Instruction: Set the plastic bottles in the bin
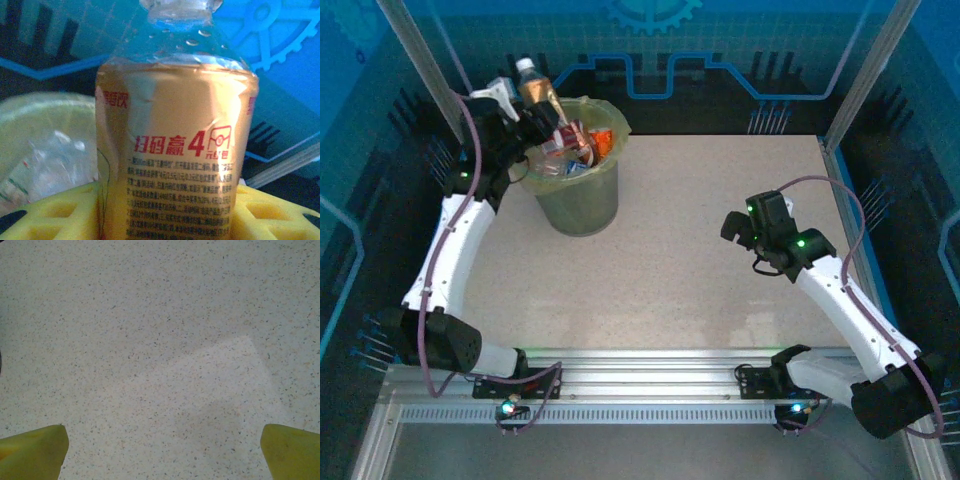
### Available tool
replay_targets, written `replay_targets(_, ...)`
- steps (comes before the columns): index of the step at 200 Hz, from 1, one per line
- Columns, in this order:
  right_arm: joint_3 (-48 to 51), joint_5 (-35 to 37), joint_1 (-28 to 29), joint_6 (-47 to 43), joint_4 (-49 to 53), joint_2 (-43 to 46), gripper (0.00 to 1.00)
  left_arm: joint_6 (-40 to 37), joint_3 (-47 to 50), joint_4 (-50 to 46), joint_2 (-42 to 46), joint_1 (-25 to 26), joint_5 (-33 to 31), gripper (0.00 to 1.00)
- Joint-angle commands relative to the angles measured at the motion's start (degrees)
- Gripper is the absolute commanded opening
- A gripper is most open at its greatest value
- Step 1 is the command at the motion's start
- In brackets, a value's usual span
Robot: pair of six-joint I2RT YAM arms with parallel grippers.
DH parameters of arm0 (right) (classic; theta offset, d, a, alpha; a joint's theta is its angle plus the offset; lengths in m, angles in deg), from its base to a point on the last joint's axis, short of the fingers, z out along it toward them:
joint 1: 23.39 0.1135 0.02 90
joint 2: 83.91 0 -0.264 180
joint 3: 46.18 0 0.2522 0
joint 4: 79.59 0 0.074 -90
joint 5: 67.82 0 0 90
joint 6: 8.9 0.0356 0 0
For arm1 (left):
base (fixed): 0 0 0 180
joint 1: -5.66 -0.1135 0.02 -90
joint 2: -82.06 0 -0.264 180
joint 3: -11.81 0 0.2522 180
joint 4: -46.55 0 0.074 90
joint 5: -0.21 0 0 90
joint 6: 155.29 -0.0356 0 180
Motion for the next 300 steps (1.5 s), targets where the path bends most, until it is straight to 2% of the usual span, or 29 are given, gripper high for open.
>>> replay_targets(1, 0.39, -1.01, -0.38, -0.63, -0.86, -0.01, 1.0, -10.03, -4.81, -1.6, -0.56, -3.16, 4.46, 0.35)
replay_targets(44, -0.21, -1.39, -0.25, -0.49, -0.64, -0.36, 1.0, -21.96, -14.29, -10.69, -5.24, -8.05, 1.99, 0.34)
replay_targets(81, -0.54, -1.56, -0.08, -0.2, -0.62, -0.56, 1.0, -28.37, -18.28, -14.28, -9.4, -8.99, -1.56, 0.34)
replay_targets(149, -1.31, -1.04, 0.23, -0.37, -0.31, -1.15, 1.0, -32.36, -18.56, -15.52, -13.99, -8.95, -4.34, 0.34)
replay_targets(233, -1.65, -0.27, 0.42, -0.02, 0.5, -0.56, 1.0, -34.08, -15.51, -13.66, -16.58, -8.68, 3.25, 0.34)
replay_targets(300, -2.05, -0.18, 0.54, 0.11, 0.54, -0.74, 1.0, -45.03, -15.12, -18.14, -16.98, -8.42, 8.96, 0.38)
